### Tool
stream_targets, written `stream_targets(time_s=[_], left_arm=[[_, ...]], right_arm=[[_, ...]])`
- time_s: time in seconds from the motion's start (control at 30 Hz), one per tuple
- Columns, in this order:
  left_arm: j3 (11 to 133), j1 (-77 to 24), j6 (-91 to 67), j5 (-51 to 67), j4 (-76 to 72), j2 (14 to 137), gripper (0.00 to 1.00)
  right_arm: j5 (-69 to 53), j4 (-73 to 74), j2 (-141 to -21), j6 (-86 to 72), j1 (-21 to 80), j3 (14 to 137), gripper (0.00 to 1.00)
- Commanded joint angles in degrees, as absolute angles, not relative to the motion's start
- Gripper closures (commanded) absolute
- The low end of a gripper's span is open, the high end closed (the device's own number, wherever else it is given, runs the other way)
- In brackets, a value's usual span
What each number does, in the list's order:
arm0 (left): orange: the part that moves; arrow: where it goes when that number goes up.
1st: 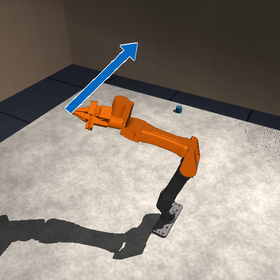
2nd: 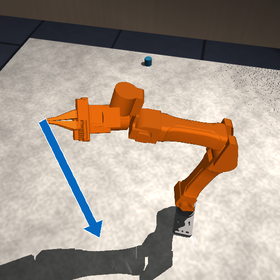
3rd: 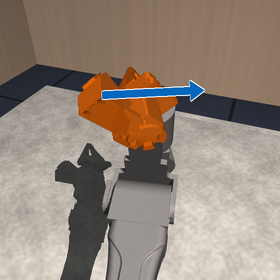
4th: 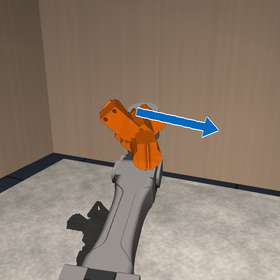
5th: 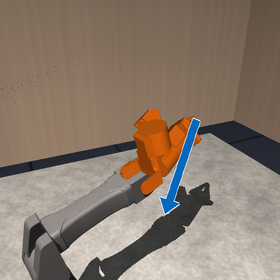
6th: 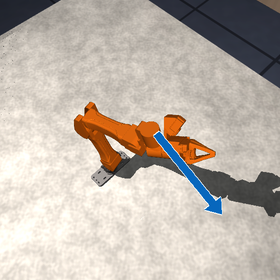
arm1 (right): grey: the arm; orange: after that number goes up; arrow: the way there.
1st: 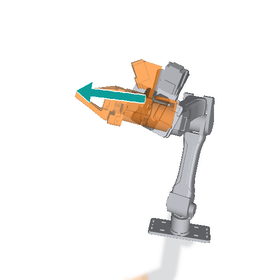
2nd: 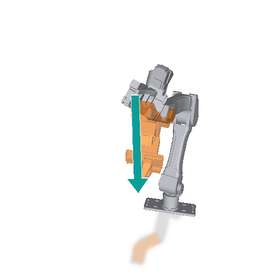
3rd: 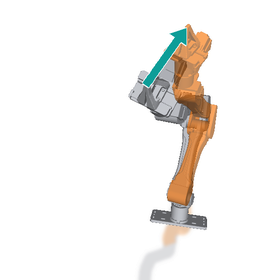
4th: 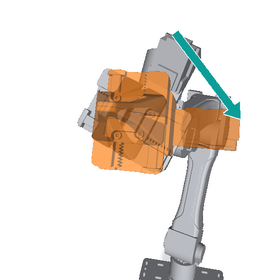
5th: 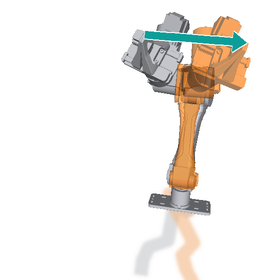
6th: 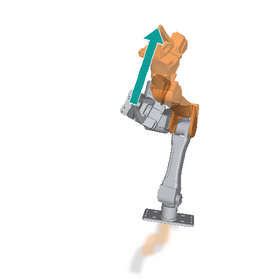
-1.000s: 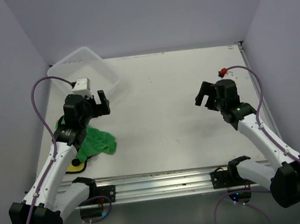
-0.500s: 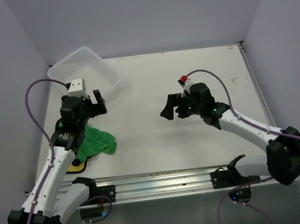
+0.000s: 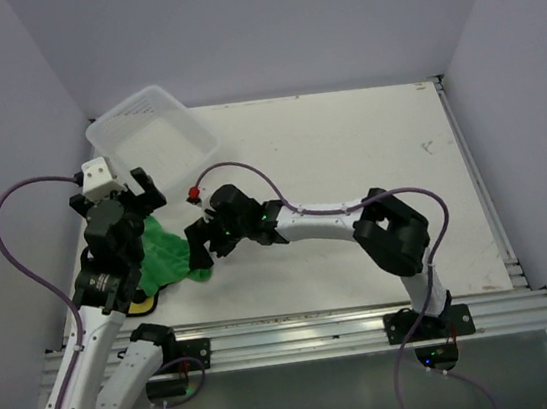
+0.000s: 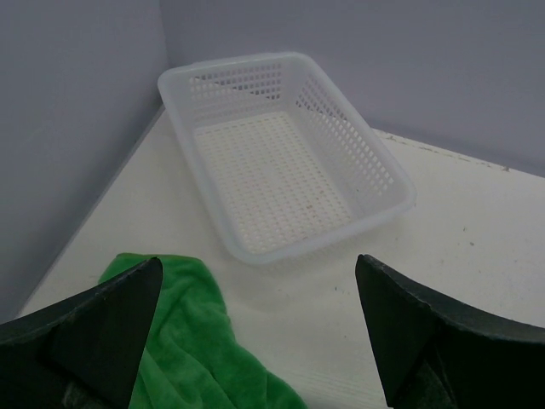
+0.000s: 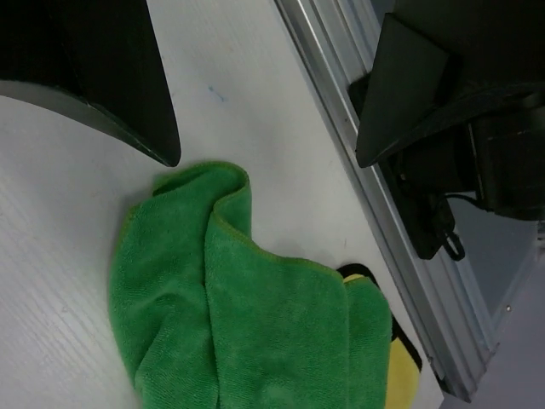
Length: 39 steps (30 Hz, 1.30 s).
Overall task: Roll the towels
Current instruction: Grab a towel with the right arm
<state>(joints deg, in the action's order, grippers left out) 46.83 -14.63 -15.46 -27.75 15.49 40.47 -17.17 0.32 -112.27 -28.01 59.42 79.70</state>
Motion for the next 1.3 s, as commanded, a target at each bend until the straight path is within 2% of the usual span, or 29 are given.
stream_targets(time_s=[0.0,0.3,0.37,0.43,0.47,0.67,0.7,0.77,0.8,0.9,1.13,1.27], left_arm=[[47.3,-14.2,-16.4,-30.5,13.9,41.0,0.00],[47.7,-14.2,-16.9,-27.2,14.1,41.9,0.00],[47.6,-14.2,-17.0,-27.0,14.1,42.0,0.00],[47.6,-14.2,-17.0,-27.0,14.2,41.8,0.00],[47.6,-14.2,-17.0,-27.0,14.1,41.7,0.00],[47.5,-14.2,-17.1,-26.1,14.1,41.9,0.00],[47.5,-14.2,-17.1,-26.0,14.0,42.0,0.00],[47.5,-14.2,-17.1,-25.7,14.0,42.3,0.00],[47.5,-14.2,-17.1,-25.7,14.0,42.6,0.00],[47.5,-14.2,-17.1,-25.9,14.1,43.2,0.01],[47.4,-14.2,-16.2,-31.0,14.3,42.1,0.01],[47.4,-14.2,-15.4,-33.1,14.5,41.4,0.00]], right_arm=[[-16.3,3.5,-119.2,-30.8,58.4,85.5,0.15],[-12.0,4.1,-124.5,-33.3,59.6,87.8,0.20],[-12.6,2.5,-125.1,-34.0,59.7,87.6,0.25],[-13.6,1.3,-126.1,-35.3,59.8,87.8,0.33],[-13.8,1.3,-126.4,-35.6,59.9,88.2,0.42],[-14.0,0.6,-128.6,-36.9,60.7,90.1,0.60],[-14.1,0.4,-128.6,-37.2,60.7,90.1,0.68],[-14.2,0.4,-128.4,-37.3,60.8,90.1,0.74],[-13.8,0.7,-128.1,-36.9,60.8,90.2,0.84],[-12.4,4.0,-125.3,-34.5,60.8,93.1,0.99],[-13.5,15.7,-115.1,-28.1,60.6,107.5,1.00],[-11.1,17.2,-107.6,-25.2,60.1,106.5,1.00]])
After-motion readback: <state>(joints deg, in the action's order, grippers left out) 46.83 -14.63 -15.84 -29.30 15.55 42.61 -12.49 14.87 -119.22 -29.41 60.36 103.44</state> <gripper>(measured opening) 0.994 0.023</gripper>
